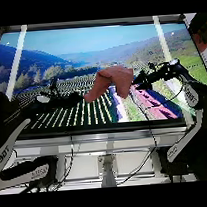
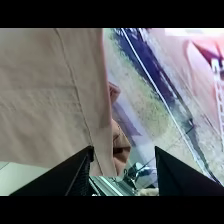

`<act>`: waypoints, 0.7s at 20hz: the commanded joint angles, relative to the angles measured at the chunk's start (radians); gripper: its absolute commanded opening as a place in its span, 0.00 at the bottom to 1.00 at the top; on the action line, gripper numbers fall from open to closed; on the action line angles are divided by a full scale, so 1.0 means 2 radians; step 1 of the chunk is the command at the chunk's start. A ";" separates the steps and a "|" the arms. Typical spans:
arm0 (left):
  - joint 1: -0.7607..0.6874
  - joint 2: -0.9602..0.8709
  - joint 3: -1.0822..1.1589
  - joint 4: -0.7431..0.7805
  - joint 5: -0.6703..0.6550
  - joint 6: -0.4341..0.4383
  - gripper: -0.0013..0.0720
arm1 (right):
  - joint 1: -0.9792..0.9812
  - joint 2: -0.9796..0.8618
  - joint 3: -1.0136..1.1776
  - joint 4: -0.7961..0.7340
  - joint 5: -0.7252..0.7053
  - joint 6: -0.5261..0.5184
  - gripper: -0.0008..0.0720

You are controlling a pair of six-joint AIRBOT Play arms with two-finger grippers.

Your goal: Fold the clothes and pants, and hang the long-sleeved shirts on hangers.

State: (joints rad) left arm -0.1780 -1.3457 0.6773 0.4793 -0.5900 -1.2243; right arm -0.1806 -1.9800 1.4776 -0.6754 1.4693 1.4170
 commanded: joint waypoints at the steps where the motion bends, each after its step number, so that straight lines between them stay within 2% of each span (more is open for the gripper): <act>1: -0.006 -0.023 0.001 -0.047 0.002 0.005 0.59 | 0.002 -0.002 0.000 0.005 -0.011 0.000 0.63; 8: -0.019 -0.029 0.002 -0.095 0.058 0.005 0.59 | 0.007 -0.002 0.000 0.005 -0.015 -0.001 0.63; 11: -0.025 -0.043 0.016 -0.102 0.062 0.005 0.55 | 0.015 -0.002 0.000 0.003 -0.028 -0.005 0.63; 14: -0.036 -0.067 0.039 -0.102 0.062 0.005 0.37 | 0.026 -0.002 0.000 -0.012 -0.040 -0.014 0.63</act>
State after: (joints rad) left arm -0.2333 -1.4448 0.7227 0.2848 -0.4774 -1.2152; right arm -0.1459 -1.9831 1.4776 -0.6750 1.4158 1.4010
